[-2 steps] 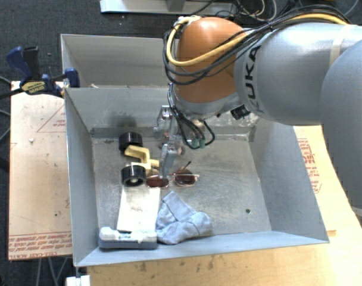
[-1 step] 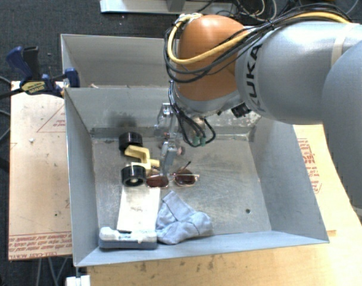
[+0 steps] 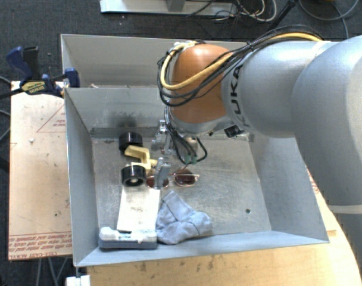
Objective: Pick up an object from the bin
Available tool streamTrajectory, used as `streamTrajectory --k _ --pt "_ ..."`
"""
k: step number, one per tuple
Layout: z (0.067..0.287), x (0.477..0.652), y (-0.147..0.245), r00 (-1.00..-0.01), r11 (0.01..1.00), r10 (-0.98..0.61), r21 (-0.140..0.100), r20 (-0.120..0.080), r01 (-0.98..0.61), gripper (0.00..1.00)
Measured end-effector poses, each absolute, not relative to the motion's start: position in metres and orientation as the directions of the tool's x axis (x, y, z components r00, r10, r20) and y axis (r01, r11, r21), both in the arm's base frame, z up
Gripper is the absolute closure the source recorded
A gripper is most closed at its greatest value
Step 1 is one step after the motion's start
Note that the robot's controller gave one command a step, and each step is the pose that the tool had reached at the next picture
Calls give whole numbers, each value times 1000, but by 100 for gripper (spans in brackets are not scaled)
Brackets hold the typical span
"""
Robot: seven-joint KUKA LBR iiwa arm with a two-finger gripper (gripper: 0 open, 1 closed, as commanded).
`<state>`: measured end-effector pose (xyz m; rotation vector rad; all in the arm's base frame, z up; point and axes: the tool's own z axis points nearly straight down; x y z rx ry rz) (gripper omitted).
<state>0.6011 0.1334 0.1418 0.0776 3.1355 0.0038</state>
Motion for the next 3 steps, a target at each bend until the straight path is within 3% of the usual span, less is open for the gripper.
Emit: streamTrajectory --k 1,2,3 --pt "108 596 130 -999 999 52 0 2 52 0" --pt "138 593 134 -975 975 222 2 -1 222 0" --pt "83 589 132 -987 987 159 3 -8 159 0"
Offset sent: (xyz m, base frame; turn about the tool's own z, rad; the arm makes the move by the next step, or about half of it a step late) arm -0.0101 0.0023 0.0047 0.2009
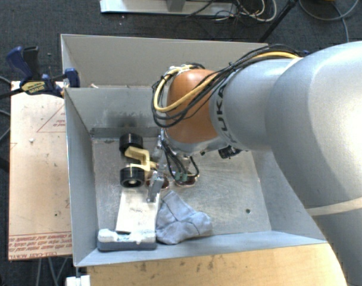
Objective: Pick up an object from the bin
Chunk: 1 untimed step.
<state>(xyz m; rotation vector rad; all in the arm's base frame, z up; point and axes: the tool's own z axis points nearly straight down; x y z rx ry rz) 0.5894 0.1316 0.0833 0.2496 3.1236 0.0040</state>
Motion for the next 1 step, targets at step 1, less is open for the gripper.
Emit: streamTrajectory --k 1 --pt "78 602 148 -955 955 295 9 -24 295 100"
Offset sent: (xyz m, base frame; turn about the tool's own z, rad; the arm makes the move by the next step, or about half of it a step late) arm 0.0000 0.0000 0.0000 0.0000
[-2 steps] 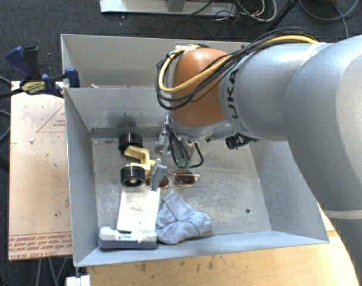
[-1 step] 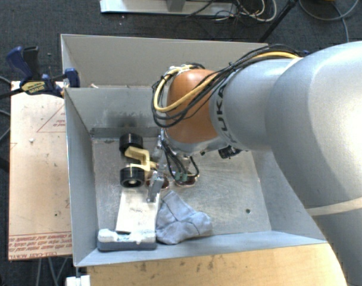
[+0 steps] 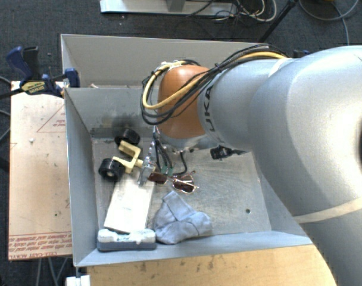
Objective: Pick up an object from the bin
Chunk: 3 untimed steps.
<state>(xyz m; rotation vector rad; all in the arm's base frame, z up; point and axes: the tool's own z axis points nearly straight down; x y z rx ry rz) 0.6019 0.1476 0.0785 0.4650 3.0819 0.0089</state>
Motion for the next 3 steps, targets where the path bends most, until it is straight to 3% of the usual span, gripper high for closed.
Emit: streamTrajectory --k 3 --pt "87 602 148 -955 955 296 6 -13 296 100"
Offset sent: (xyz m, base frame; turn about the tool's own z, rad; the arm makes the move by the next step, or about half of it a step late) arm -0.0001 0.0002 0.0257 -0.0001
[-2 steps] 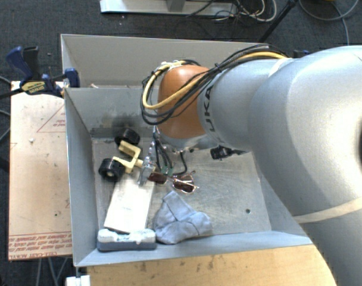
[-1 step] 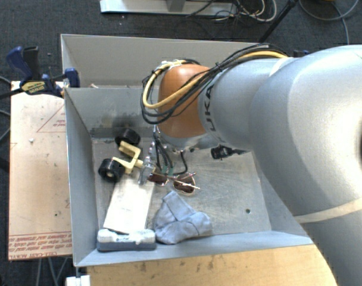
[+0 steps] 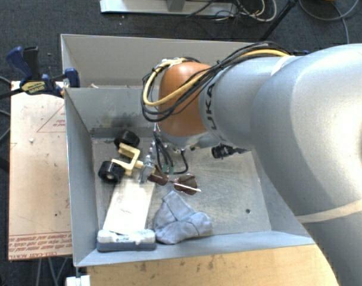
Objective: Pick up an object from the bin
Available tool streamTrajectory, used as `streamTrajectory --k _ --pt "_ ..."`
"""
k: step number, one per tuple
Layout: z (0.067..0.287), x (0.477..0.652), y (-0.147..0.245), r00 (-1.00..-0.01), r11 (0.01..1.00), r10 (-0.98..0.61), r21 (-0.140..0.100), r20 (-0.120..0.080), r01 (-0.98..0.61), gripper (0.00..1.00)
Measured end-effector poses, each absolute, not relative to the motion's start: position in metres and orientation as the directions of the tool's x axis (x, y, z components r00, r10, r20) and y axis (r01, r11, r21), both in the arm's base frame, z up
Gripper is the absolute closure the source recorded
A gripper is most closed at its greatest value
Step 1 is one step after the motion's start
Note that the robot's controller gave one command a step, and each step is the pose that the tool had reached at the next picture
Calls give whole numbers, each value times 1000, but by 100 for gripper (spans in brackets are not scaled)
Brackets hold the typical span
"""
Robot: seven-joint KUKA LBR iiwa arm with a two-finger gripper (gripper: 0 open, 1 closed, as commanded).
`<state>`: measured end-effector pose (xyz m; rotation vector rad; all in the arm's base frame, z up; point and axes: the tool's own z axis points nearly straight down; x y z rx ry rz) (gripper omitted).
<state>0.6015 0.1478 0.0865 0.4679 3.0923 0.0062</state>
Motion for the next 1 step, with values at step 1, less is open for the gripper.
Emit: streamTrajectory --k 1 --pt "93 600 148 -955 955 296 2 -5 296 100"
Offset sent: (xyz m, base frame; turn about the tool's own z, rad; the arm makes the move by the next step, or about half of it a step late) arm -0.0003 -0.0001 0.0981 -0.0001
